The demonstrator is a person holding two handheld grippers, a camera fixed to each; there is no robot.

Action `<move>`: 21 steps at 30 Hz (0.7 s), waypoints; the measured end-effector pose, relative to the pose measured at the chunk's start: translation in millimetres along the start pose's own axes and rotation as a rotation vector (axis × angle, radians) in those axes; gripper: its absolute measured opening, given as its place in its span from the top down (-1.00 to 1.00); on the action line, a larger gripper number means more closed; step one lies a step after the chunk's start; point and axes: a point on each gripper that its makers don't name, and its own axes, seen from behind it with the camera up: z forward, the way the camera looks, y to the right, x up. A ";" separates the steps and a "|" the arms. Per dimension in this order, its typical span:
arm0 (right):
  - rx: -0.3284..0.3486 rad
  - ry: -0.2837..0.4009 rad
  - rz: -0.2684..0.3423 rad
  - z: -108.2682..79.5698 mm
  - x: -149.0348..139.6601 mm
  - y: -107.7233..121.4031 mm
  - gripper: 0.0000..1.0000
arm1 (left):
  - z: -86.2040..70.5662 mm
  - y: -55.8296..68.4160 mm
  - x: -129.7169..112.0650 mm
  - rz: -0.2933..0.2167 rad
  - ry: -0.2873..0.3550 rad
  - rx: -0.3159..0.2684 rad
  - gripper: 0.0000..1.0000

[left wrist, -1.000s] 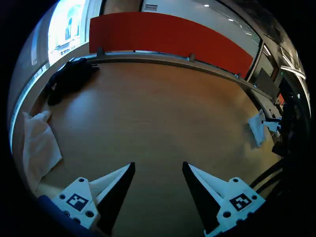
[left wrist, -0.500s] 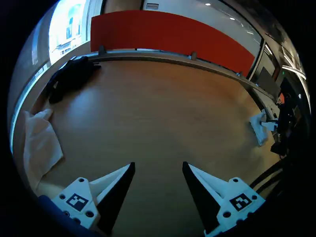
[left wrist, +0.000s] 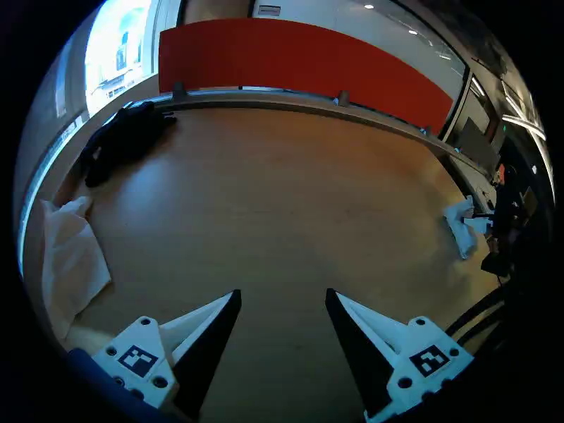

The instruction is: Fold towel

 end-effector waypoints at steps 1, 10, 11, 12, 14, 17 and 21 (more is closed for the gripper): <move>0.000 0.006 0.000 -1.8 2.1 -0.5 -1.00 | -0.2 0.0 0.0 0.000 0.000 0.000 -0.77; -0.001 0.059 0.006 -20.2 15.2 -1.8 -1.00 | -0.9 0.4 1.7 0.000 0.008 -0.003 -0.76; -0.002 0.060 0.005 -21.5 14.8 -1.7 -1.00 | -0.9 0.4 2.2 0.001 0.009 -0.003 -0.76; -0.002 0.061 0.005 -23.0 14.5 -1.8 -1.00 | -1.1 0.4 2.8 0.001 0.011 -0.003 -0.76; -0.004 0.063 0.005 -25.8 13.8 -1.9 -1.00 | -1.4 0.3 4.1 0.002 0.015 -0.003 -0.76; -0.001 0.072 0.012 -32.5 13.3 -4.4 -1.00 | -2.1 -0.4 5.6 0.002 0.020 -0.004 -0.76; 0.001 0.091 0.028 -45.5 11.8 -9.5 -1.00 | -2.9 -1.8 7.4 0.003 0.026 -0.004 -0.76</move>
